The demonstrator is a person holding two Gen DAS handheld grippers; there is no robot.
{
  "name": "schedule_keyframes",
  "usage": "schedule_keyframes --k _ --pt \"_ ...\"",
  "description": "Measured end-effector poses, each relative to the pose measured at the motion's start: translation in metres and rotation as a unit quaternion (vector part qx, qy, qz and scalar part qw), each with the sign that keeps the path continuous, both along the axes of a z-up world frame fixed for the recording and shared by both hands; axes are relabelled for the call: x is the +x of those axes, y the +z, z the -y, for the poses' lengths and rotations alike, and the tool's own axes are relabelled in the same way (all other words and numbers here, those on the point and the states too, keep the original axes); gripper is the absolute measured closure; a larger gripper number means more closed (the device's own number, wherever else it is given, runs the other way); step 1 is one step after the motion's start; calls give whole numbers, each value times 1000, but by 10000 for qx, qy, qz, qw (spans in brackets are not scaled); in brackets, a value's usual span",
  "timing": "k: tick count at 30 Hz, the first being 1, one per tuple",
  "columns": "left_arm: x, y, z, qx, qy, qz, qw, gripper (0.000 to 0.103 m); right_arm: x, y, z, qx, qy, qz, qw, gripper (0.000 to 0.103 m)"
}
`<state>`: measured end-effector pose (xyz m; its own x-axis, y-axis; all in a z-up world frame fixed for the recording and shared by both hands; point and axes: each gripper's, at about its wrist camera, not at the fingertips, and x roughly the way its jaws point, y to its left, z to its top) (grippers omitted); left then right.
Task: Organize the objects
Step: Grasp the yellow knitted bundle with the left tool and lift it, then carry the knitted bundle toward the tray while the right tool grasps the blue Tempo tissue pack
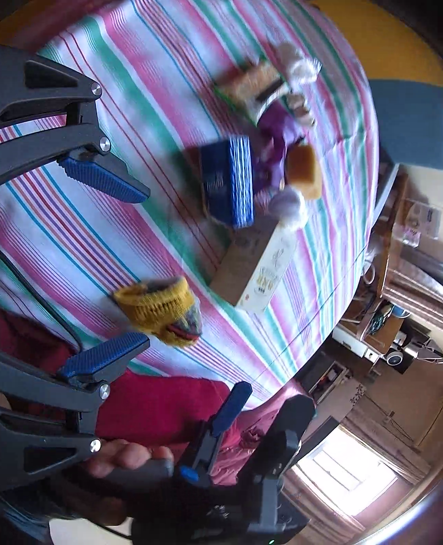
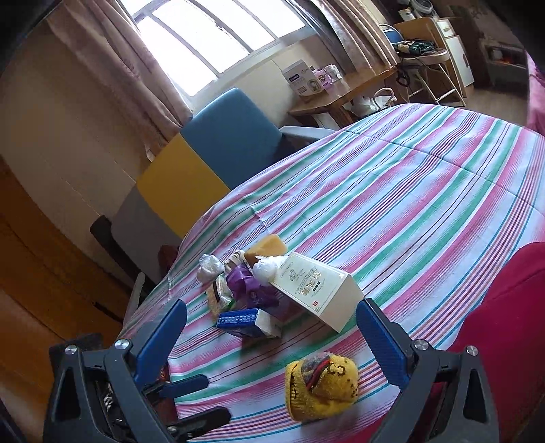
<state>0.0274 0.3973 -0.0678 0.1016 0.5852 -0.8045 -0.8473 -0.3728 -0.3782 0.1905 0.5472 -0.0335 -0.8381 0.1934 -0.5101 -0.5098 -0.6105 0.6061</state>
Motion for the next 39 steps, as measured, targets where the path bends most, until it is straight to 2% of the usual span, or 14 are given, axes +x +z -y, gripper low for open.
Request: schedule_keyframes --k 7,13,15,16,17,18,21,24,29,31,34,39 --pt "13 -21 -40 -41 -233 324 9992 24 5 1 -2 -35 -15 -200 9998 3" --pt "18 -45 -66 -267 -224 340 9988 24 8 2 -3 -57 -25 -324 9995 3" --pt "17 -51 -69 -227 -174 345 9990 24 8 2 -3 -57 -26 -320 9995 3" --pt "17 -50 -69 -184 -188 325 9991 28 8 2 -3 -56 -25 -315 9995 3" --pt "17 -50 -68 -130 -219 411 9988 42 7 2 -3 -55 -24 -307 9995 2" --pt "16 -50 -66 -72 -255 537 9982 50 7 2 -3 -52 -23 -291 9996 2" --pt "11 -49 -49 12 -208 633 9978 57 6 2 -2 -43 -16 -231 9997 2" --pt "5 -45 -25 35 -25 526 9986 58 4 2 -2 -28 3 -116 9999 2" --pt "-6 -29 33 85 414 193 9989 58 -13 -2 0 -70 233 459 9987 2" --pt "-7 -19 57 170 535 155 9983 58 -26 -6 -1 -205 357 832 9957 2" --pt "-6 -4 87 284 675 -23 9973 58 -47 -11 -1 -605 635 822 9928 2" --pt "-2 15 126 517 874 -188 9946 58 -115 -6 12 -284 1181 1077 9867 2"
